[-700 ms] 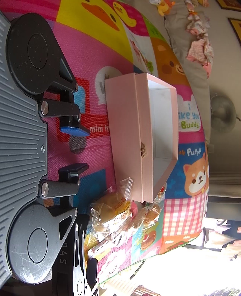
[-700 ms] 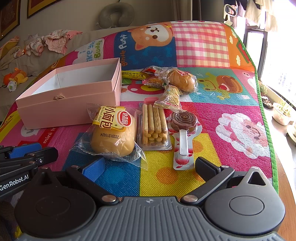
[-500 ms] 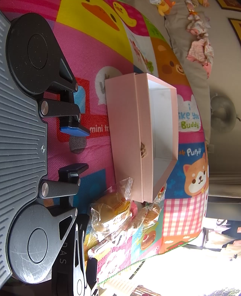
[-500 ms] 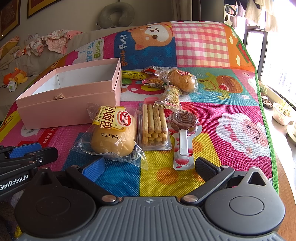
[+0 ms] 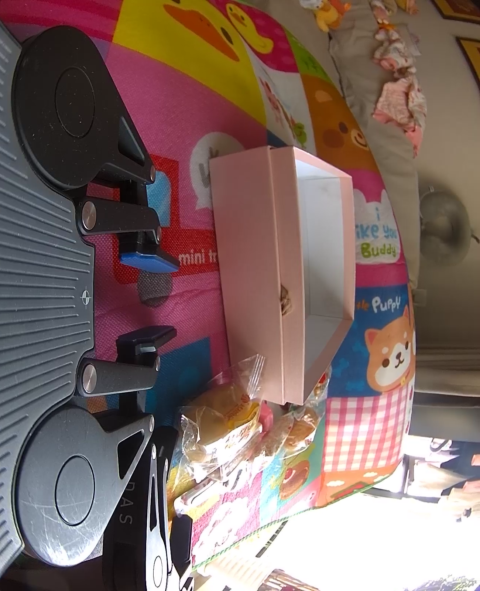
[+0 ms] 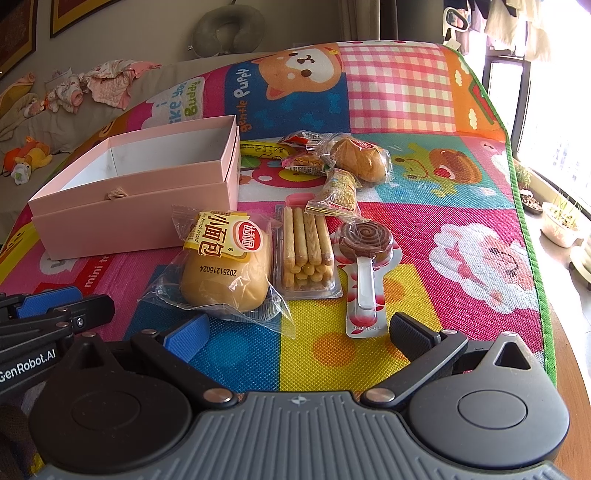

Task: Organize objects
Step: 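Move both tools toward the pink box and the snacks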

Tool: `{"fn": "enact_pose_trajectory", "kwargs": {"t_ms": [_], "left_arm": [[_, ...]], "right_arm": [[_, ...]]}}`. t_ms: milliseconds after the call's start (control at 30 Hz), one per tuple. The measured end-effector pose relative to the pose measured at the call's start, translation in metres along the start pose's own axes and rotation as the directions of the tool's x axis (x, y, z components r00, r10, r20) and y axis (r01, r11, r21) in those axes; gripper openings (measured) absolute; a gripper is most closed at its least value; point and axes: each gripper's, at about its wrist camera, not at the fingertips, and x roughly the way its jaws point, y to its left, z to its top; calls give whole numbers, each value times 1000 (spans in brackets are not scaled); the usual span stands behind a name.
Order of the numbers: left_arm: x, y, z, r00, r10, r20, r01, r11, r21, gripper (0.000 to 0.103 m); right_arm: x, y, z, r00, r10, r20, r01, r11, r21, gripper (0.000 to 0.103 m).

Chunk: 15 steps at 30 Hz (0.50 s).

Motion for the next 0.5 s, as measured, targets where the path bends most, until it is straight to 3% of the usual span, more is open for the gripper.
{"fn": "enact_pose_trajectory", "kwargs": {"t_ms": [500], "left_arm": [[2,-2,2,1000,9,-2,-9,1000,5,37]], "right_arm": [[1,0,5,999,7,-40,-7,1000,1,103]]}}
